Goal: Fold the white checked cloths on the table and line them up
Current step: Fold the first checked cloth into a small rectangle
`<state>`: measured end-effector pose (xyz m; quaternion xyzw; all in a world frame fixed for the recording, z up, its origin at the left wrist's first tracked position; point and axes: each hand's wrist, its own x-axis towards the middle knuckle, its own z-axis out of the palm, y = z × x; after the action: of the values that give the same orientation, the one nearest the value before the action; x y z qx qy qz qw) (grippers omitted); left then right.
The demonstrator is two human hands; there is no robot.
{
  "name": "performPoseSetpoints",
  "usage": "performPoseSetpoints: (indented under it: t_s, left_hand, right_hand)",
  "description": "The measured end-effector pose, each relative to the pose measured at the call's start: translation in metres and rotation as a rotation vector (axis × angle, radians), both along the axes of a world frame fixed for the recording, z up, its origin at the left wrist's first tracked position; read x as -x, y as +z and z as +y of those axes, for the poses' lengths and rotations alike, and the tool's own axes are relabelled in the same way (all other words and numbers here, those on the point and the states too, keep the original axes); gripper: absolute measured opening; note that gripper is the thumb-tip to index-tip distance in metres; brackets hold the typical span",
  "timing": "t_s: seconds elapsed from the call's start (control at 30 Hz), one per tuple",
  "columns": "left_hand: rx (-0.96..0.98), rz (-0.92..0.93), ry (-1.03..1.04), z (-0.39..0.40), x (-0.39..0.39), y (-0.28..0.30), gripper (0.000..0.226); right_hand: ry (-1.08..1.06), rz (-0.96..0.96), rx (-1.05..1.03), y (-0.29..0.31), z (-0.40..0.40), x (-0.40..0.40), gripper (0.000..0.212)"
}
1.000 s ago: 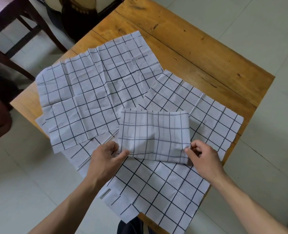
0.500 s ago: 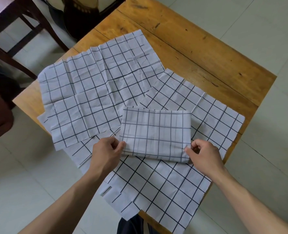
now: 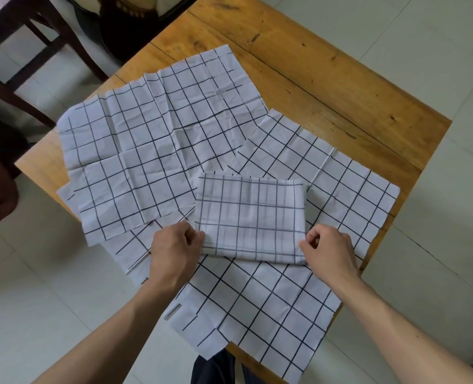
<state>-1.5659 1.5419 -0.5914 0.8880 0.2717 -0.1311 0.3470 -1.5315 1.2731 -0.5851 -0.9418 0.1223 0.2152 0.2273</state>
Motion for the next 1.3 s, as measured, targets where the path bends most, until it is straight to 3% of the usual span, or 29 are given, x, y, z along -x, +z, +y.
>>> performPoseSetpoints:
  t_s: [0.3, 0.4, 0.53, 0.67, 0.83, 1.03, 1.3]
  left_hand:
    - [-0.12, -0.117, -0.15, 0.002, 0.005, -0.008, 0.025]
    - [-0.197, -0.211, -0.251, 0.004, 0.008, -0.014, 0.026]
    - [-0.379, -0.342, -0.536, 0.004, 0.006, -0.025, 0.024]
    - [-0.439, -0.261, -0.595, -0.004, 0.005, -0.02, 0.021]
    - [-0.532, -0.014, -0.641, -0.028, -0.001, -0.01, 0.064]
    - [-0.517, -0.08, -0.788, -0.06, 0.009, -0.033, 0.078]
    - [-0.552, -0.101, -0.887, -0.044, 0.02, -0.055, 0.069]
  right_hand:
    - [0.096, -0.167, 0.029, -0.008, -0.001, 0.009, 0.024]
    - [0.383, -0.342, 0.097, -0.014, 0.001, 0.014, 0.034]
    - [0.64, -0.347, 0.15, -0.027, 0.002, 0.02, 0.065]
    - [0.671, -0.275, 0.186, -0.028, 0.004, 0.025, 0.06]
    - [0.676, -0.233, 0.161, -0.034, 0.002, 0.027, 0.07]
    - [0.67, -0.211, 0.177, -0.041, 0.001, 0.027, 0.072]
    - [0.726, -0.214, 0.366, -0.051, -0.011, 0.037, 0.072]
